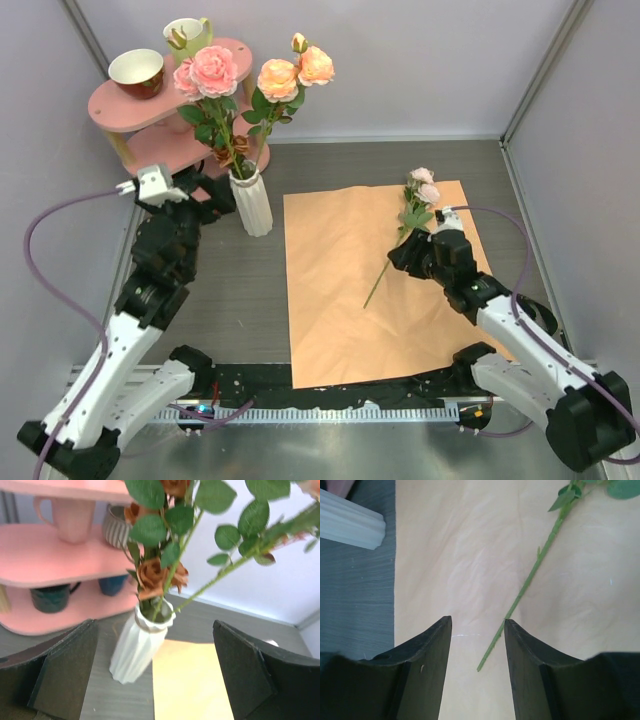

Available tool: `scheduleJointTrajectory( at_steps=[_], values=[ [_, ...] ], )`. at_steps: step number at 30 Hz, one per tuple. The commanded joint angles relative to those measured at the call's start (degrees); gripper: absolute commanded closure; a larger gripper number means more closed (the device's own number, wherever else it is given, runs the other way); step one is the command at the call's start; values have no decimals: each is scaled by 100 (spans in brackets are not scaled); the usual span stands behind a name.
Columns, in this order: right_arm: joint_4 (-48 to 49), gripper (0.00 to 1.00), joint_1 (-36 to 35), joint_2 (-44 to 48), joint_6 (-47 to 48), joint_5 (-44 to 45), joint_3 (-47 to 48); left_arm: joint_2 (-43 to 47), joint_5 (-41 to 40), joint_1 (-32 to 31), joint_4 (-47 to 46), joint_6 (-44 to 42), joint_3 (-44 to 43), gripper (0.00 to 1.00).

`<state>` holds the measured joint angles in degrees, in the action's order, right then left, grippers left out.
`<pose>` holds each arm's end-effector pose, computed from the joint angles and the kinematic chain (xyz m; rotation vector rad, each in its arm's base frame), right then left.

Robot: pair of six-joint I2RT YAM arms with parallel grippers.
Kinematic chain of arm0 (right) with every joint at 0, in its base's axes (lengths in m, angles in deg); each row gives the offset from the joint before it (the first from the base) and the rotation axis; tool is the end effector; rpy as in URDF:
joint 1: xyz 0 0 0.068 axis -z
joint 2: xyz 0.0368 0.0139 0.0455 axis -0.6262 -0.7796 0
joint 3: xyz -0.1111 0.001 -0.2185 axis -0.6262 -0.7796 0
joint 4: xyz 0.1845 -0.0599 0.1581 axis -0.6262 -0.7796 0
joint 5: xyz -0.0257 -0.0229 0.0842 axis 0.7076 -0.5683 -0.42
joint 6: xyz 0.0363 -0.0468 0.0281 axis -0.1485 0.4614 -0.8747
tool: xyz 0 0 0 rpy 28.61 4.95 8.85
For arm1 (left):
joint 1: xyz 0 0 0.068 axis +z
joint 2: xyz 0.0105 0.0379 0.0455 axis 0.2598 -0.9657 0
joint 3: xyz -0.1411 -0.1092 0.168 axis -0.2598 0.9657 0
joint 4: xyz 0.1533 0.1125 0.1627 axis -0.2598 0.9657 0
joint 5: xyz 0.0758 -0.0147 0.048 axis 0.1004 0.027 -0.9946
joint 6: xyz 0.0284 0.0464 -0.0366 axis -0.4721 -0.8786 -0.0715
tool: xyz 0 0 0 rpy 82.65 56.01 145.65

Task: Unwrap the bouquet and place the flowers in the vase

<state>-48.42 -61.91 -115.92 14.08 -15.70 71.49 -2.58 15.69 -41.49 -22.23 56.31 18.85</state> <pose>0.1958 0.0839 0.2151 0.2291 2.1036 0.6321 0.1953 -0.0676 0.3894 -0.3351 1.4355 -0.2424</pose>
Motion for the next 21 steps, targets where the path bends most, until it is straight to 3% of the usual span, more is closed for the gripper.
scheduleJointTrajectory(
  at_steps=[1,8,13,21],
  values=[
    [111,48,-7,-750,-209,-21,210,956,1148,33,1552,957,562,0],
    [-337,49,116,-1972,-603,1050,815,1985,2703,25,3056,1599,1125,0],
    [-795,56,178,-2797,-763,1517,1334,2057,3550,33,2769,2126,1591,0],
    [-829,58,178,-3633,-1131,2246,2116,1223,4849,33,1986,2522,1750,0]
  ],
)
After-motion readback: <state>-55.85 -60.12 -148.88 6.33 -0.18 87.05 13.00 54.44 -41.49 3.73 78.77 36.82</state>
